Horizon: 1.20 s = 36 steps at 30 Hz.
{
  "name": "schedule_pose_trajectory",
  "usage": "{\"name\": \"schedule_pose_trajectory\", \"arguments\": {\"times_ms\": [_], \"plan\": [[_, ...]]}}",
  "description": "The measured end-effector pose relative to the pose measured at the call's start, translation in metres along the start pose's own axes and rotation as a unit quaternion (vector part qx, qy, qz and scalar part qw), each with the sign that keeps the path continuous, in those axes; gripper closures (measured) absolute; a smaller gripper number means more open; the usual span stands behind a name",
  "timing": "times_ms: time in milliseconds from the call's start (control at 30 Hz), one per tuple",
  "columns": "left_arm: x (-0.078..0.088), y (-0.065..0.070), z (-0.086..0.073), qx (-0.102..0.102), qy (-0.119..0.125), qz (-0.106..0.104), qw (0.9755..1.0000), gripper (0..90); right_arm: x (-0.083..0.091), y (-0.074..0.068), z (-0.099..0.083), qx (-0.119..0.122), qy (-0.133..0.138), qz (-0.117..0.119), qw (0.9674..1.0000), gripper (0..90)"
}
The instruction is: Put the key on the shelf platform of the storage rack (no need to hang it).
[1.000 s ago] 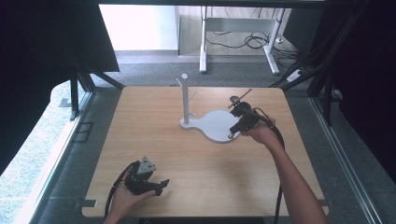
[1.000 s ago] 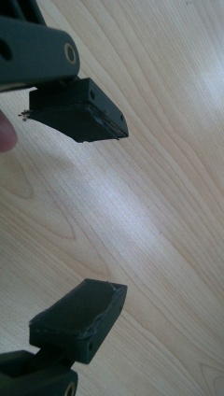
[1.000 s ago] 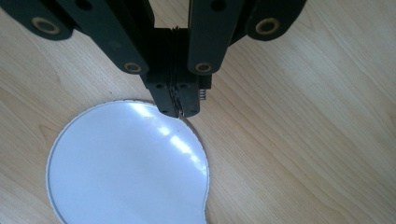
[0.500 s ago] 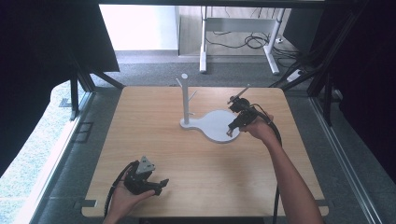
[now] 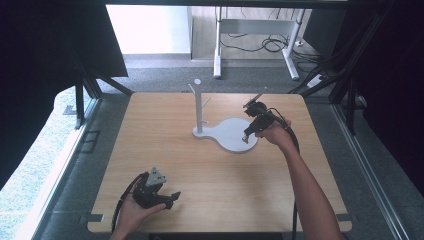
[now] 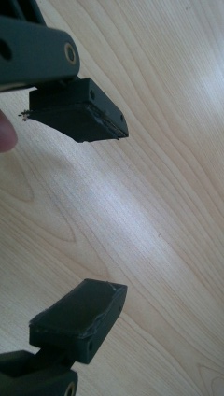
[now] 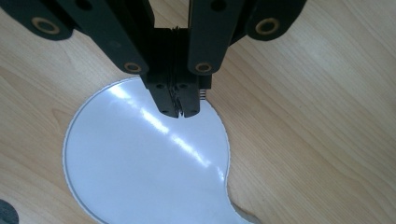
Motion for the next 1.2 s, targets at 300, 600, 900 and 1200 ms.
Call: {"name": "schedule_pose_trajectory", "arguments": {"times_ms": [300, 600, 900, 1200], "plan": [[0.001, -0.001, 0.0, 0.0, 0.001, 0.0, 1.0, 21.6, -0.004, 0.003, 0.01, -0.002, -0.004, 0.0, 1.0, 89.8], [0.002, -0.002, -0.001, 0.004, 0.003, 0.0, 1.0, 21.6, -0.011, 0.007, 0.022, -0.003, -0.011, -0.001, 0.9999, 89.8], [0.002, -0.003, -0.002, 0.006, 0.005, -0.001, 1.0, 21.6, -0.014, 0.009, 0.034, -0.004, -0.017, -0.003, 0.9998, 89.8], [0.005, -0.007, -0.004, 0.012, 0.007, 0.002, 0.9999, 21.6, -0.025, 0.013, 0.047, -0.009, -0.021, -0.001, 0.9997, 89.8]]}}
Point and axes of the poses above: each handheld gripper's, and its own axes: x roughly backward along the jaws, z roughly out of its top, y roughly to its right, the point moved 1 cm from there along -x, roughly forward along the jaws, and after that the axes turned 6 degrees about -y, right-handed, at the moved point
